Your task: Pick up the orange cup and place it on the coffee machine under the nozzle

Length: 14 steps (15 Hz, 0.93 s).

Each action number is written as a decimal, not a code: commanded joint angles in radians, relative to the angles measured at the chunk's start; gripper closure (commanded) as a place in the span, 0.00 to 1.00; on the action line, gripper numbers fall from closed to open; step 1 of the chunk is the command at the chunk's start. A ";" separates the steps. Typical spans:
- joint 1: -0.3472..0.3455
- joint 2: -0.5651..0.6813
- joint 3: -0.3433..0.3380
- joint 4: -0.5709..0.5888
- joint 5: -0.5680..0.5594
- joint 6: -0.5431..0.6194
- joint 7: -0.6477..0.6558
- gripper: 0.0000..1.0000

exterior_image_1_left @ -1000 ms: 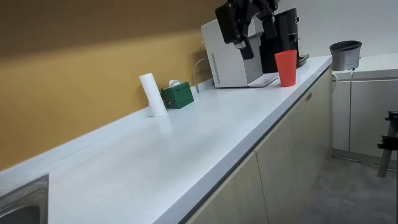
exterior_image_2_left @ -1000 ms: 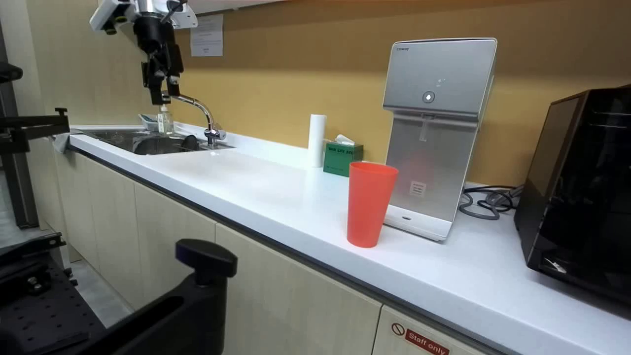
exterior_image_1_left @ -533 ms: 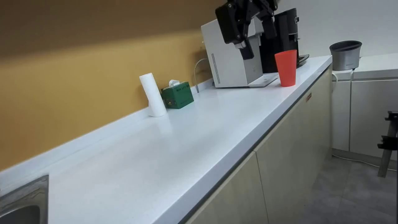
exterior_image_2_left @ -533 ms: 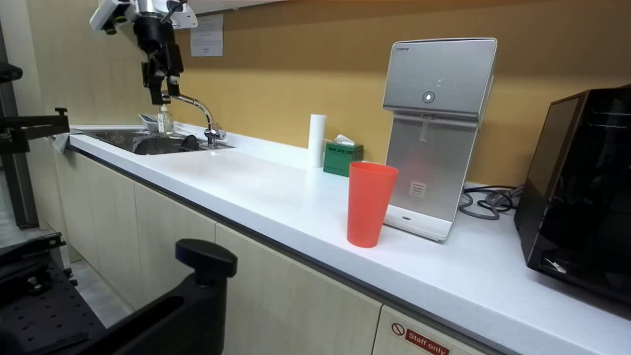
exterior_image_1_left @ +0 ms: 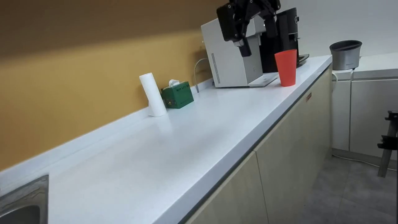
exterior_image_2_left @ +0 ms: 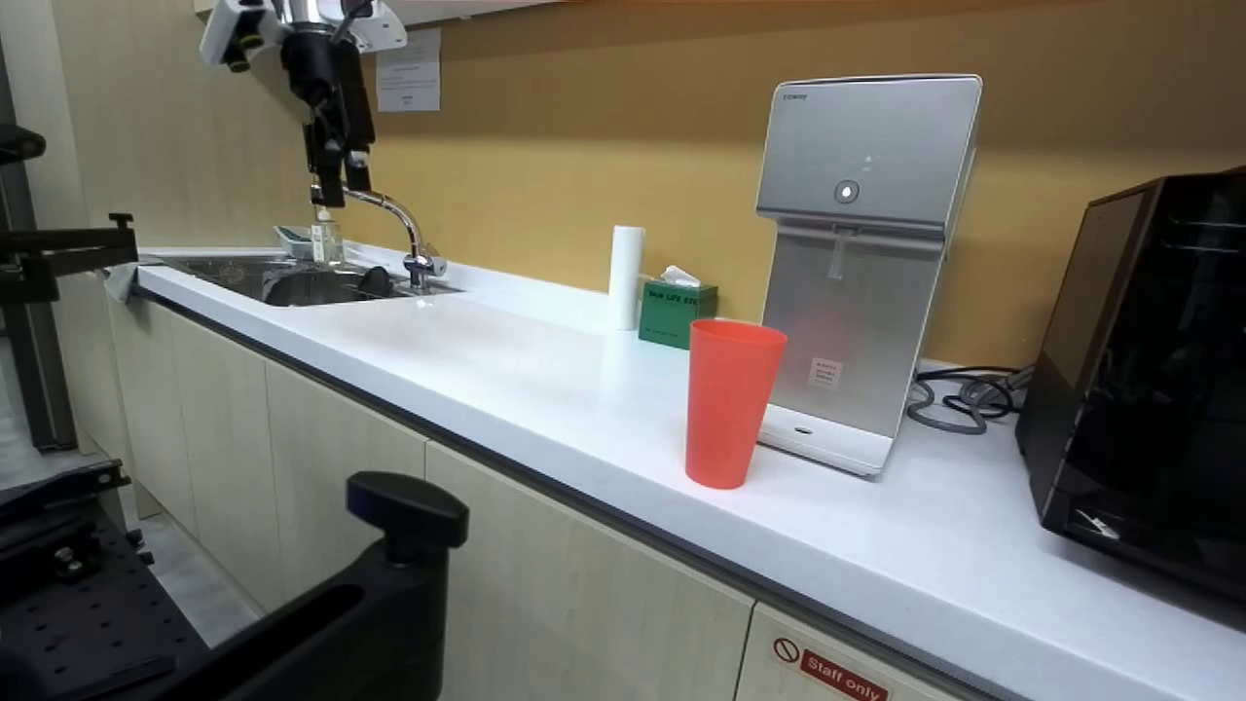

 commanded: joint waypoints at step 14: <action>-0.164 -0.301 -0.274 -0.279 -0.093 0.267 -0.242 0.00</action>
